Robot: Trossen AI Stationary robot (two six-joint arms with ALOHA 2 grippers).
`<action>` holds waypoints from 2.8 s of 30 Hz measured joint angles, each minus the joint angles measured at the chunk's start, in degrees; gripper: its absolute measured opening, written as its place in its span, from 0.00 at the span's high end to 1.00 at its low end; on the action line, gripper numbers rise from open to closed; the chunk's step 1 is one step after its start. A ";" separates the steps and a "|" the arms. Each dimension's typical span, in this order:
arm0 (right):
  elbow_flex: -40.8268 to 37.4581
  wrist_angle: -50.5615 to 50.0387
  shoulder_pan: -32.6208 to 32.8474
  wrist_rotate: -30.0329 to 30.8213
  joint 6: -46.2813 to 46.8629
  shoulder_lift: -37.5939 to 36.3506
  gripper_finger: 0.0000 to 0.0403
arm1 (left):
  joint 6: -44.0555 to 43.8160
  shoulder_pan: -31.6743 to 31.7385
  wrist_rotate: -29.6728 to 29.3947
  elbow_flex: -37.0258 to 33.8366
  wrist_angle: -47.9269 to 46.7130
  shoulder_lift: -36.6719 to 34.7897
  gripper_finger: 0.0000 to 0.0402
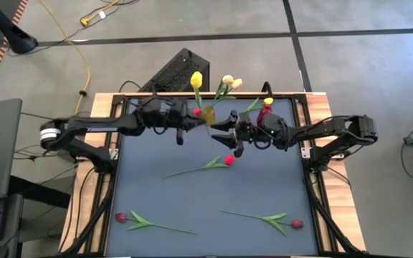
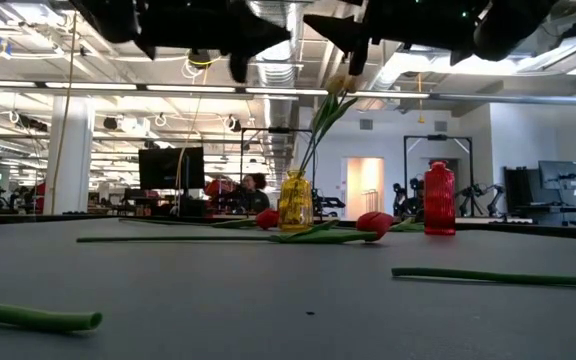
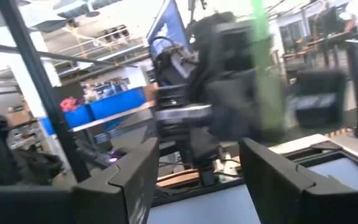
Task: Sort flowers into vase by color
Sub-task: Put the bottom yellow flower into the yellow vase, then put the yellow flower into the yellow vase
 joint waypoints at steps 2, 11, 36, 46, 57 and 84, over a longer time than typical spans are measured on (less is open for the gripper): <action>0.00 -0.24 0.43 -0.01 -0.01 0.00 0.38 | 3.74 1.34 -4.64 0.00 -3.80 -2.26 1.00; -0.02 -6.34 2.56 0.04 0.15 -0.04 0.38 | 7.11 10.44 -9.00 0.00 1.14 3.73 1.00; -0.02 -9.72 5.26 0.25 4.20 -0.28 0.38 | 3.33 14.69 -4.13 0.04 16.78 18.12 1.00; -0.02 -10.40 5.24 0.25 4.17 -0.81 0.38 | 5.11 14.58 -5.70 0.09 16.39 21.59 1.00; -0.02 -10.38 5.24 0.25 4.00 -0.81 0.38 | 6.46 13.21 -5.91 0.11 12.52 21.59 1.00; -0.02 -10.29 5.68 0.23 4.04 -0.81 0.38 | 17.83 12.77 -5.43 19.29 -35.41 21.52 0.55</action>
